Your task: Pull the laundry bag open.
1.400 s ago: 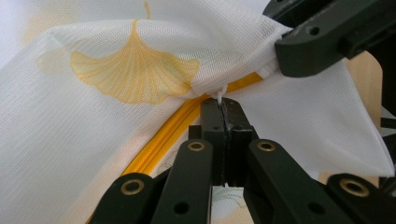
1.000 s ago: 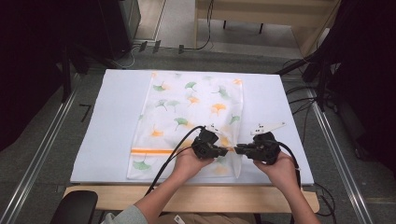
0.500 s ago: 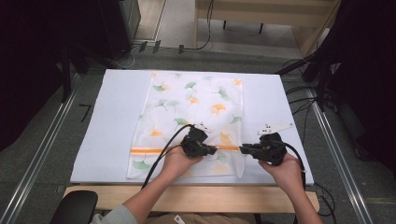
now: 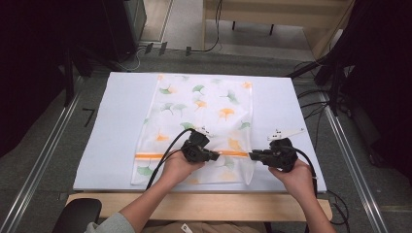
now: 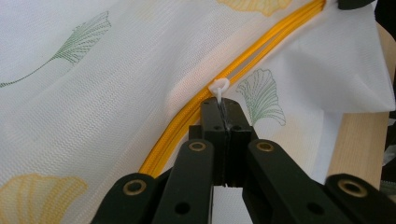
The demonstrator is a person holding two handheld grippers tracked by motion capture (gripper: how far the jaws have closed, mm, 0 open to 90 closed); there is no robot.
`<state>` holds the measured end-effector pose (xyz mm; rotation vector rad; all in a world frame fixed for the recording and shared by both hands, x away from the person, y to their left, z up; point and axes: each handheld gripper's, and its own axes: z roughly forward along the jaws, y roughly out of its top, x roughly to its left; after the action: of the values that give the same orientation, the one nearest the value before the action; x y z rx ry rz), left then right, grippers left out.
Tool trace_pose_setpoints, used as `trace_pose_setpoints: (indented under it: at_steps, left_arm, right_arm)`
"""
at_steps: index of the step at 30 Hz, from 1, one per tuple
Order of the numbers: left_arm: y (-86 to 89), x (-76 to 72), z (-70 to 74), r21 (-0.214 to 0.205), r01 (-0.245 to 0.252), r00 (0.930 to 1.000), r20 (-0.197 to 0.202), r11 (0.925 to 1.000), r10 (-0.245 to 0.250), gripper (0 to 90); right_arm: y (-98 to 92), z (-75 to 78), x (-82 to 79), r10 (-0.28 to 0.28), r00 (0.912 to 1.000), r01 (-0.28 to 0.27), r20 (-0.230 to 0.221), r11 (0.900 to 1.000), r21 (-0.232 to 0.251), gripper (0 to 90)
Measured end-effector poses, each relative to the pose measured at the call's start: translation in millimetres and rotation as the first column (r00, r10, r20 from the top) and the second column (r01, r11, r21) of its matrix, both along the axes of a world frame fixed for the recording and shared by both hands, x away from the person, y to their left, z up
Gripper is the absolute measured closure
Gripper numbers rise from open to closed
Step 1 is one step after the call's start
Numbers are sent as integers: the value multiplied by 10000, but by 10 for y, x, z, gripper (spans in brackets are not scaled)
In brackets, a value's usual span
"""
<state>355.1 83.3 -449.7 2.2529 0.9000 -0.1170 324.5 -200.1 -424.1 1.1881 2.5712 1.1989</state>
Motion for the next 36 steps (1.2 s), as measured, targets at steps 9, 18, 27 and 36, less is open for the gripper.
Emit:
trace_pose_setpoints:
  at_steps: [9,18,27,36]
  left_arm:
    - [-4,24,6,2,115,9997,-204,9999,-115,900]
    - [13,60,23,188,97,9995,-292,9998,-91,900]
    - [187,90,65,431,-11,9997,-262,9991,22,900]
    - [181,69,49,397,-84,9995,-312,9992,97,900]
  right_arm:
    - [-10,10,-3,-42,10000,42,4,10000,59,841]
    - [-17,16,-6,-13,10000,13,-6,9999,167,842]
    - [-52,5,7,-113,9999,113,-42,9998,161,841]
    - [-39,4,8,-137,9999,138,-91,9998,110,842]
